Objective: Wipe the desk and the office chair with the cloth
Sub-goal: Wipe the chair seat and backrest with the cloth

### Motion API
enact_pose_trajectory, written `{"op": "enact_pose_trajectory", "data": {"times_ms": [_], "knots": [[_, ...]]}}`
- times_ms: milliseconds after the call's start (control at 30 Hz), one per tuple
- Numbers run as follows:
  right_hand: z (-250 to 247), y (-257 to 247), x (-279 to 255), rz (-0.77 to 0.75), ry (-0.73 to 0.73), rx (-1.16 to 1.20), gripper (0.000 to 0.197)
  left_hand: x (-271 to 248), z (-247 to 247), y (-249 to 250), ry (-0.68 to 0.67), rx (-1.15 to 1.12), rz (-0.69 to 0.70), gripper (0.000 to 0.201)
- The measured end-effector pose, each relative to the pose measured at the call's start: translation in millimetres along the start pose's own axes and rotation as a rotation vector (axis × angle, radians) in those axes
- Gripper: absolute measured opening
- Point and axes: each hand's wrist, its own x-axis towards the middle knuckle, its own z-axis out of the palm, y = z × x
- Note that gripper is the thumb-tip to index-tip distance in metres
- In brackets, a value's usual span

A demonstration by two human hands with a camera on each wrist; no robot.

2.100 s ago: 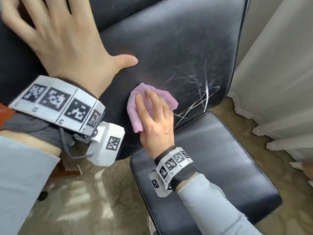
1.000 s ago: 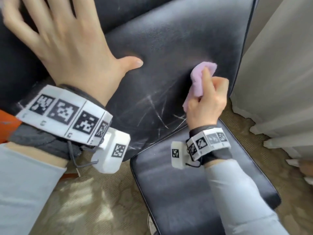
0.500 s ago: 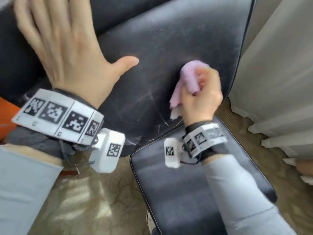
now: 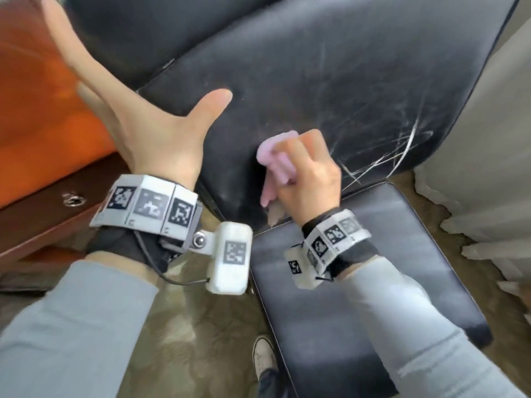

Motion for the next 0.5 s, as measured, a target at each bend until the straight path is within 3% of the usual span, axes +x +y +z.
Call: {"op": "enact_pose_trajectory", "data": {"times_ms": [67,133,333,433,500], "knots": [[-16,15,32,0.032,0.203,-0.025,0.015,5,2,-7,-0.015,0.006,0.03,0.146],[-9,12,38,0.018,0.302,-0.035,0.017,4,6,-5,-0.006,0.012,0.069,0.145],[27,3,-32,0.021,-0.018,0.03,0.007,-5,0,6,0.005,0.001,0.121,0.133],[10,-10,8,0.005,0.091,0.08,0.023,-10,2,6,-0.015,-0.001,0.112,0.133],[3,-20,39,0.007,0.216,0.095,0.023,-8,4,4,-0.01,-0.001,0.1,0.133]]}}
